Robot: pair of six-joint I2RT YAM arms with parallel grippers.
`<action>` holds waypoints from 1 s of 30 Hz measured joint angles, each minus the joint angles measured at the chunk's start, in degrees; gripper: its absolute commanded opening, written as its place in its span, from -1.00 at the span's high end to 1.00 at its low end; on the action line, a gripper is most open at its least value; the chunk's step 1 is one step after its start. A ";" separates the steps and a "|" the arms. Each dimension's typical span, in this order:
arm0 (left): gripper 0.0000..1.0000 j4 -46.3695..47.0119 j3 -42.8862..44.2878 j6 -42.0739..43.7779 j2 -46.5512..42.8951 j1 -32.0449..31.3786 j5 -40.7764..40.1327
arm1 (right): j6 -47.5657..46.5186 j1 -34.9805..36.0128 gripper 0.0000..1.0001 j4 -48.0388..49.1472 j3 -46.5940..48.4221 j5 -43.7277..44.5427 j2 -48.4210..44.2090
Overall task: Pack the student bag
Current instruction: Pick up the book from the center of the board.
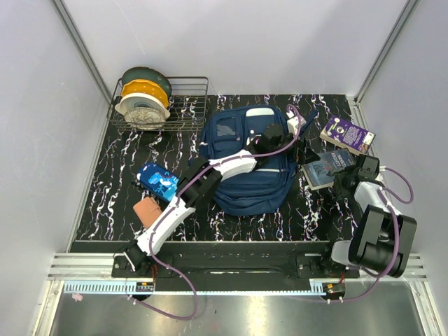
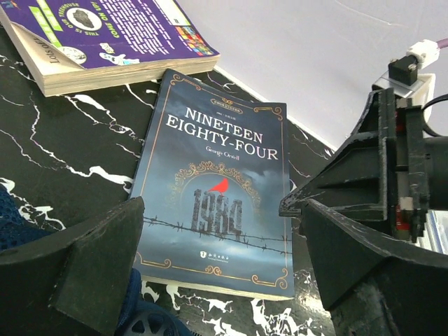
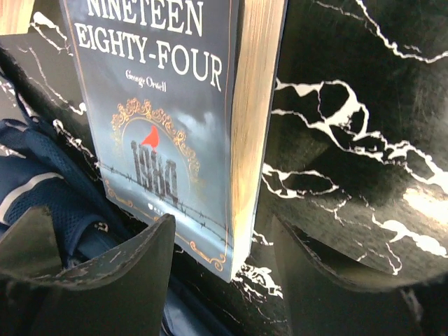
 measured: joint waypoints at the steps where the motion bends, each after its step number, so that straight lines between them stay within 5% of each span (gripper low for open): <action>1: -0.98 0.00 0.04 -0.02 0.00 0.02 -0.44 | -0.31 0.00 -0.21 0.52 0.28 0.22 0.98; 10: -0.89 -7.54 4.09 2.03 0.94 -0.37 -5.05 | -4.20 0.00 0.16 3.10 3.76 0.52 9.31; 15: -0.86 -8.90 4.37 2.43 1.27 -0.50 -5.33 | -6.21 0.00 0.19 3.10 4.17 0.55 10.23; 21: -0.84 -9.01 4.66 2.21 1.57 -0.50 -5.07 | -7.80 -0.04 0.92 3.02 5.09 -0.04 11.50; 30: -0.68 -8.87 4.68 2.14 1.68 -0.48 -4.02 | -10.19 -0.11 1.00 4.02 6.58 -1.18 13.09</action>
